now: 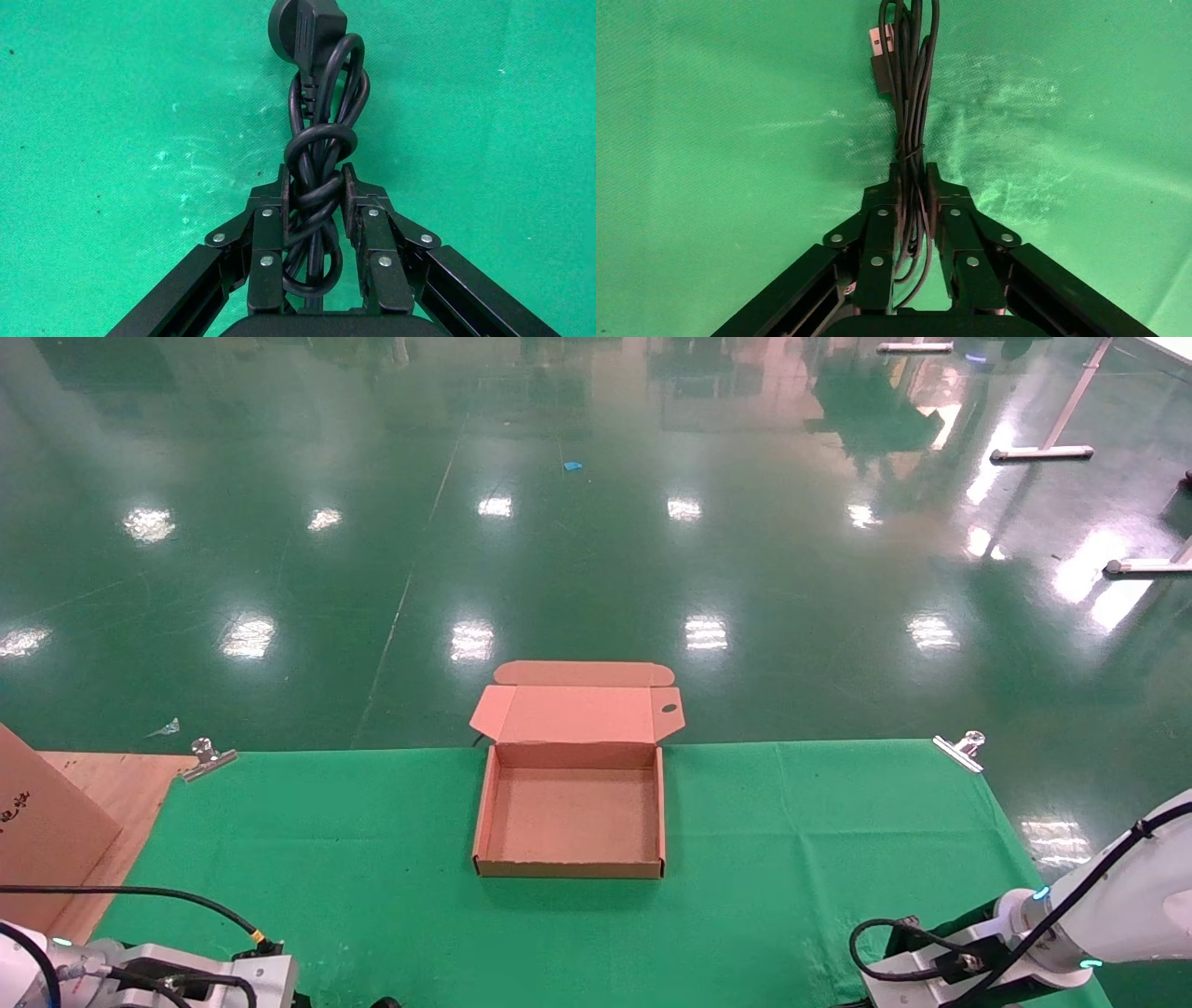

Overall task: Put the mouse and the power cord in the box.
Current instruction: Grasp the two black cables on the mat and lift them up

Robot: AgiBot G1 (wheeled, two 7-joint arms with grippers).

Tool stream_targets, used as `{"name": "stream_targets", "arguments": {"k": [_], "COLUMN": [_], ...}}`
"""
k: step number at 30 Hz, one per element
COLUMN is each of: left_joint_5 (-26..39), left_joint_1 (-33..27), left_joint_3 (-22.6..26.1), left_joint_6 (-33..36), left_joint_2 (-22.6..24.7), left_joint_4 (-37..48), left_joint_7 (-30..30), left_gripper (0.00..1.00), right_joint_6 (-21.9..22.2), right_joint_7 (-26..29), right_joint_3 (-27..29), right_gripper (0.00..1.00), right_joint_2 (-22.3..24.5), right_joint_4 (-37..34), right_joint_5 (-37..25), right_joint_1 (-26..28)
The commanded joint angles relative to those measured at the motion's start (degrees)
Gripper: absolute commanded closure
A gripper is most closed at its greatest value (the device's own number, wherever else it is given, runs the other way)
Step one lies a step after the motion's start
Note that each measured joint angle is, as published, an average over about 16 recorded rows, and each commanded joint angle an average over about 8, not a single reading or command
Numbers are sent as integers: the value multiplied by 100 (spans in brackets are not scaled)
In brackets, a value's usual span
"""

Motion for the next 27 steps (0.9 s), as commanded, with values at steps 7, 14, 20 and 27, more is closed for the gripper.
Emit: {"name": "stream_targets", "arguments": {"k": [7,14,20,27], "left_joint_5": [6,2,10,-41], "left_joint_1": [-143,-565,-1022,-1496], "left_joint_3": [4,2,8,-31], "left_joint_6": [174,502,747,757], "left_joint_2": [-55,-90,16,353], "left_joint_4": [-53,-220,-406,-506], "left_joint_7": [63,149,175,94], "left_gripper": [100,100,100,100], "right_joint_6": [-194,-577,-873,-873], "right_joint_7": [-32,-76,-30,121], "right_joint_3": [82,192,272,366], "right_gripper": [100,100,100,100], "right_joint_2": [99,196,157,-160], "right_joint_4": [27,137,240,316], "right_joint_5": [117,275,390,522], "right_joint_1": [130,611,1172,1674]}}
